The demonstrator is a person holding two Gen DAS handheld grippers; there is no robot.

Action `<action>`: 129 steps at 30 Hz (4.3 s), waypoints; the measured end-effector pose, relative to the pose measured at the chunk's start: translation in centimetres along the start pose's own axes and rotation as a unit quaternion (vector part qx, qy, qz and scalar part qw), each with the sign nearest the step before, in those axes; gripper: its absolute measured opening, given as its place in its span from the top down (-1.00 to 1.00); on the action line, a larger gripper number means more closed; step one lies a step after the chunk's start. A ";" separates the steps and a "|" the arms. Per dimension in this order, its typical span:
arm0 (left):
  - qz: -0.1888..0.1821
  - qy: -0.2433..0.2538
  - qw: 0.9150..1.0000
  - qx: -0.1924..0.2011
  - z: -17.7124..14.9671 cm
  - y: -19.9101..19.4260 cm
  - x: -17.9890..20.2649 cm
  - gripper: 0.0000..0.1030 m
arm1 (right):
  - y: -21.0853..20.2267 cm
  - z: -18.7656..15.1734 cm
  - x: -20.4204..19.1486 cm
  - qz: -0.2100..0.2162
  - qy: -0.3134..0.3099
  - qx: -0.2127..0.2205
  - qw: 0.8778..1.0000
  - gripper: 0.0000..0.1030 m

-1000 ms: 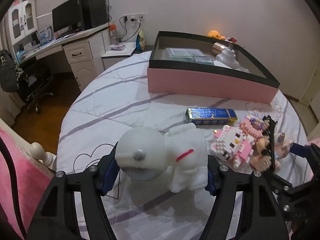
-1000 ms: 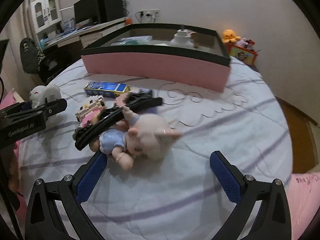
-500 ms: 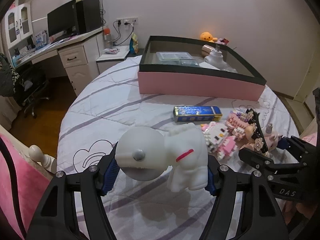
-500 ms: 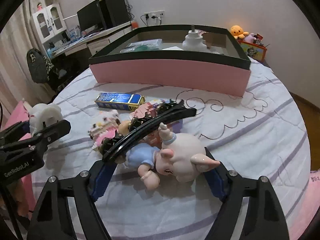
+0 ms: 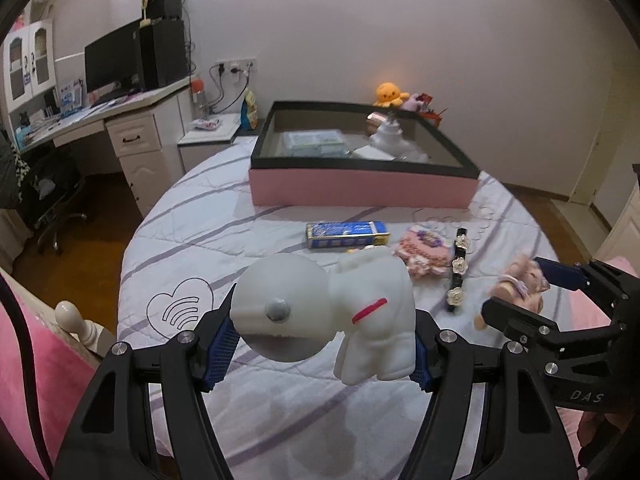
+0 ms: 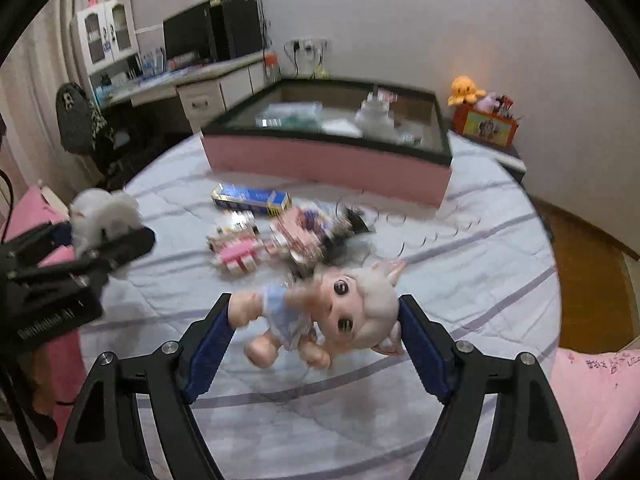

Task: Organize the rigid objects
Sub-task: 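Carry the toy dog and doll into the pink box and open both grippers, then withdraw both tools from the pink box toward the remaining items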

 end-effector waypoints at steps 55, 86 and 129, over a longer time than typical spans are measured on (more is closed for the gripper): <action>0.049 0.054 0.980 0.187 16.7 -0.5 0.8 -0.36 | -6.0 13.7 -0.8 -0.054 0.008 0.260 0.964 -0.56; 0.027 0.036 0.998 0.043 18.1 13.5 -0.7 -0.82 | 8.9 17.0 6.9 -0.043 0.053 0.118 0.991 -1.00; 0.066 0.024 0.959 0.274 3.8 -20.6 1.8 -0.91 | -20.6 1.6 -4.9 -0.073 0.019 0.324 0.943 -1.00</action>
Point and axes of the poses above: each gripper's, at about its wrist camera, not at the fingertips, and y roughly the way its jaws point, x to its right, z to its top, the point moved 4 cm from there along y, roughly the way its jaws point
